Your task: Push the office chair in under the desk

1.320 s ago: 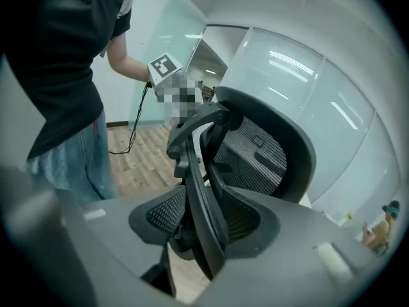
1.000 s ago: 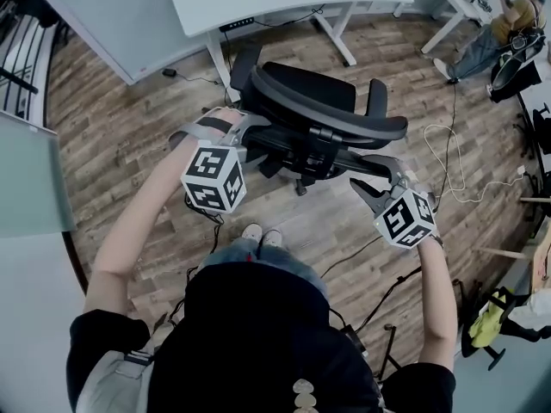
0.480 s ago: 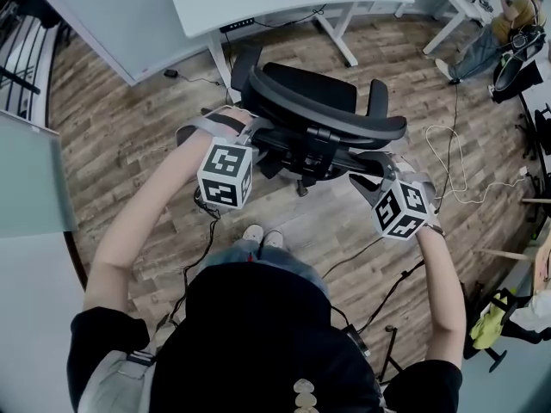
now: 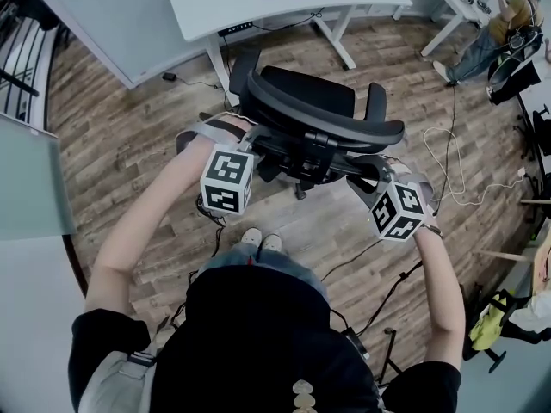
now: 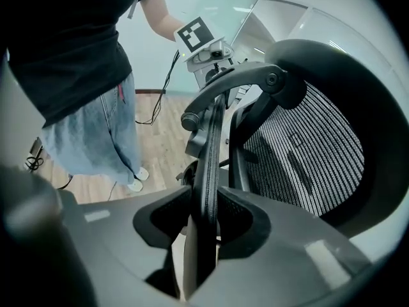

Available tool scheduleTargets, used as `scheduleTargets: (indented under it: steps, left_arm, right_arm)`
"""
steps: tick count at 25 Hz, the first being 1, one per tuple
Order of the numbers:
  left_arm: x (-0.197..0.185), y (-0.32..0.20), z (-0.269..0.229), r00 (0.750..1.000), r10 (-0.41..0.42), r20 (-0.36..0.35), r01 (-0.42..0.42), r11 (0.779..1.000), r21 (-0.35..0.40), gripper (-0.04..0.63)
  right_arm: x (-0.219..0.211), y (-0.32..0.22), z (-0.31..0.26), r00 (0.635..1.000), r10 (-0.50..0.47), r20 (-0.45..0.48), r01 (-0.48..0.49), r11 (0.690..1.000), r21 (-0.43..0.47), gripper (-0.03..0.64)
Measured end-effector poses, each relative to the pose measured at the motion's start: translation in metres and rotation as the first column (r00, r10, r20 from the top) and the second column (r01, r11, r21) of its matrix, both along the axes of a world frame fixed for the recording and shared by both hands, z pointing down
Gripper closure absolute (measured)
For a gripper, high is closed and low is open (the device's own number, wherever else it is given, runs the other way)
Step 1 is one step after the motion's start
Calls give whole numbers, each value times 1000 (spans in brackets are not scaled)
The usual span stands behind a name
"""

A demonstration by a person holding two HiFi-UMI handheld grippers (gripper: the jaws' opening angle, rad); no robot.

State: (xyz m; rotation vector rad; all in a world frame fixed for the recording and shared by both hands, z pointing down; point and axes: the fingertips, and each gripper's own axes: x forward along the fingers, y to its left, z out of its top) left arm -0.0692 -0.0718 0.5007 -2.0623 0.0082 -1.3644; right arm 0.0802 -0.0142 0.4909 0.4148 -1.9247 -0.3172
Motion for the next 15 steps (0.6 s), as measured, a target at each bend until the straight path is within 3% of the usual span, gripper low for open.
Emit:
scheduleTargets:
  steps: [15]
  left_arm:
    - [5, -5, 3, 996, -92, 2, 92, 992, -82, 460]
  right_arm:
    - [4, -5, 1, 997, -25, 78, 29, 998, -60, 492]
